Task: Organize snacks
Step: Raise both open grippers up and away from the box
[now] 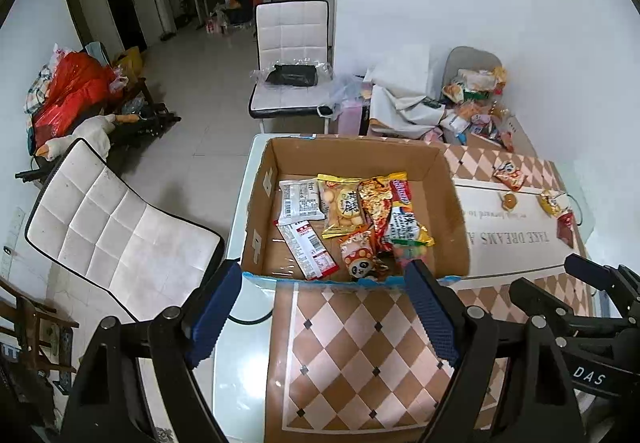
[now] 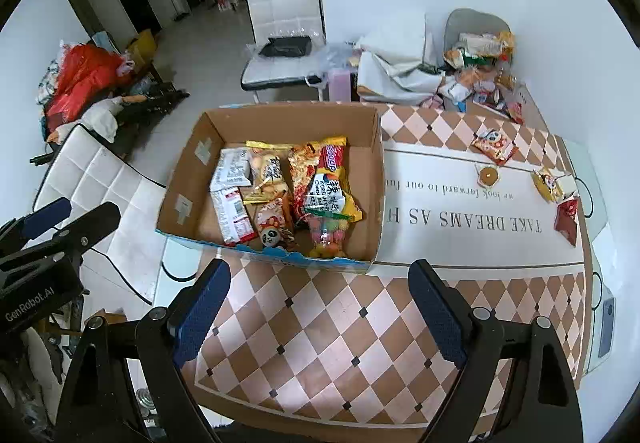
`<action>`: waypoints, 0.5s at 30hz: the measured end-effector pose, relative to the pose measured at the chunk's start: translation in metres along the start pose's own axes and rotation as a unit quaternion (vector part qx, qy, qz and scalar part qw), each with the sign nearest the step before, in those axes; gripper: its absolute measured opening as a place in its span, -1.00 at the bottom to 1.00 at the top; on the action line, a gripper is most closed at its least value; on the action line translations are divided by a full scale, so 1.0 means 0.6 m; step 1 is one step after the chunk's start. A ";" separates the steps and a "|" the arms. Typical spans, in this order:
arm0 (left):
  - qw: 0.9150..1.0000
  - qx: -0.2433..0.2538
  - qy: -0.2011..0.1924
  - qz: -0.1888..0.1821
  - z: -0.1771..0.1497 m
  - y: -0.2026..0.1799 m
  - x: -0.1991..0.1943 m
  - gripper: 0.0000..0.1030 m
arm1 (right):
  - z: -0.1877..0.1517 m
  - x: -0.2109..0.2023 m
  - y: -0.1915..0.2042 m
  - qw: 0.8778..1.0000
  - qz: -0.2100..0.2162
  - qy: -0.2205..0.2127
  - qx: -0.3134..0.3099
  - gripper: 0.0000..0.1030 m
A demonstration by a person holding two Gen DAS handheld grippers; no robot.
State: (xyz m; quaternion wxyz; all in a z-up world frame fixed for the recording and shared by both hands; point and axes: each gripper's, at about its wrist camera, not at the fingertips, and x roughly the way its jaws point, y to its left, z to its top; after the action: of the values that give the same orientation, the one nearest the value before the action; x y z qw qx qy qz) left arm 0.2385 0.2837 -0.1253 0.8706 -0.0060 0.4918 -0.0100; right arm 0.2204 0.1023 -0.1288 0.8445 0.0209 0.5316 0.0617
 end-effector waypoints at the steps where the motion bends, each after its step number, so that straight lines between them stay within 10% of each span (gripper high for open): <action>1: 1.000 -0.001 -0.001 -0.003 -0.002 -0.001 -0.006 0.61 | -0.001 -0.007 0.002 1.000 0.001 -0.003 -0.001 0.80; 15: 1.000 -0.004 0.010 -0.029 0.003 -0.046 0.007 0.79 | 0.004 -0.002 -0.045 0.998 0.053 0.025 0.035 0.88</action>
State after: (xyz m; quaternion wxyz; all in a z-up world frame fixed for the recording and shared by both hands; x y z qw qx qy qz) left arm 0.2419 0.2559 -0.1271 0.8651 -0.0239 0.5000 -0.0328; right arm 0.2245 0.0754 -0.1295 0.8255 0.0770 0.5522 0.0881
